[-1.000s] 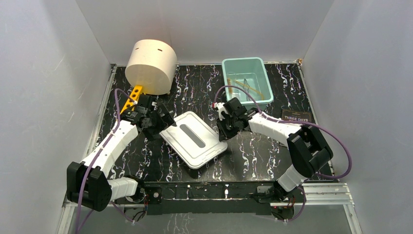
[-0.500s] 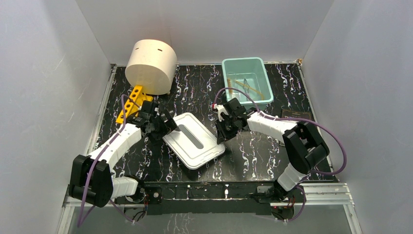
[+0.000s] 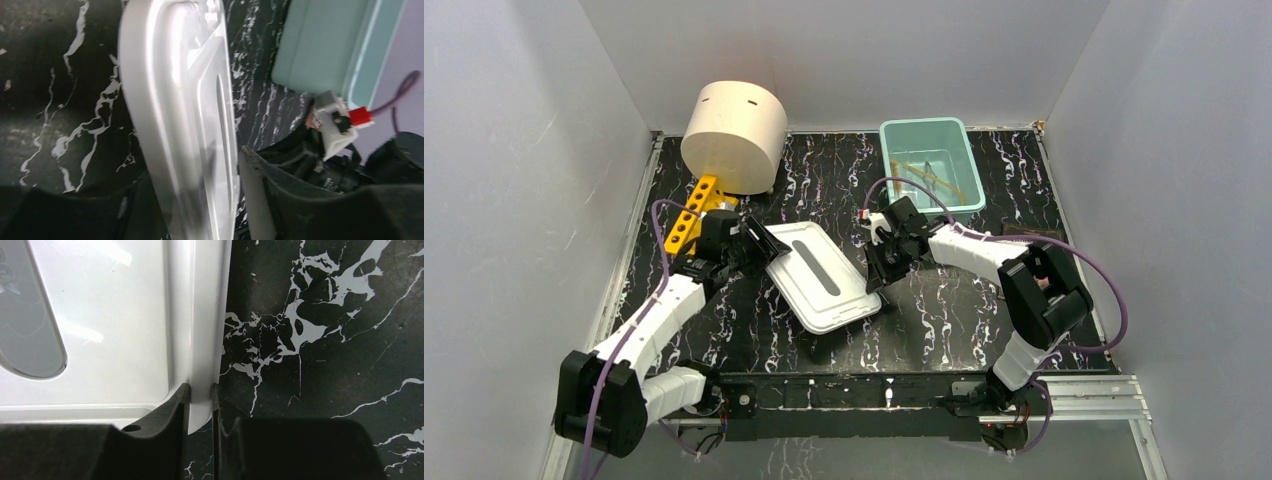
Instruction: Organize the chemistry lab equipment
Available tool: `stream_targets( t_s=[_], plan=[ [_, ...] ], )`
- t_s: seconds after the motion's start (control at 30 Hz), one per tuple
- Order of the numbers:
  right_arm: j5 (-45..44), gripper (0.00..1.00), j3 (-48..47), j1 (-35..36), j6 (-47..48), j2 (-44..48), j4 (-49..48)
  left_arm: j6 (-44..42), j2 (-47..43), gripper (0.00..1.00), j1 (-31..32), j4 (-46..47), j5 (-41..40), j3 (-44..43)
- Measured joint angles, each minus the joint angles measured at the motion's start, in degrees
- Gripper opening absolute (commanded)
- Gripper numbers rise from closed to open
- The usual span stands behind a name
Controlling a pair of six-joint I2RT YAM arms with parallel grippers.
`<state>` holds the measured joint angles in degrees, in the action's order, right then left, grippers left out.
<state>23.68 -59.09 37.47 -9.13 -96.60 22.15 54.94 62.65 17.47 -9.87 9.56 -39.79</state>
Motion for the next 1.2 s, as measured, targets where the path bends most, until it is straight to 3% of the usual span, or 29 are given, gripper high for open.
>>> stream_targets(
  t_s=[0.33, 0.47, 0.83, 1.2],
  plan=[
    [1.0, 0.42, -1.7, 0.0, -0.7, -1.4, -0.5, -0.7, 4.0, 0.09, -0.1, 4.1, 4.9, -0.5],
    [0.7, 0.5, -2.6, 0.0, -1.4, -1.4, -1.3, -1.9, 4.4, 0.01, -0.1, 4.0, 6.2, -1.9],
    [1.2, 0.78, -10.6, -3.0, -7.8, 1.1, -2.4, -9.2, 4.9, 0.0, -0.1, 1.7, 6.6, -9.4],
    [12.1, 0.87, -19.6, -14.8, -17.4, 4.0, -7.6, -12.5, 11.3, 0.0, -0.5, 4.4, 11.4, -27.6]
  ],
)
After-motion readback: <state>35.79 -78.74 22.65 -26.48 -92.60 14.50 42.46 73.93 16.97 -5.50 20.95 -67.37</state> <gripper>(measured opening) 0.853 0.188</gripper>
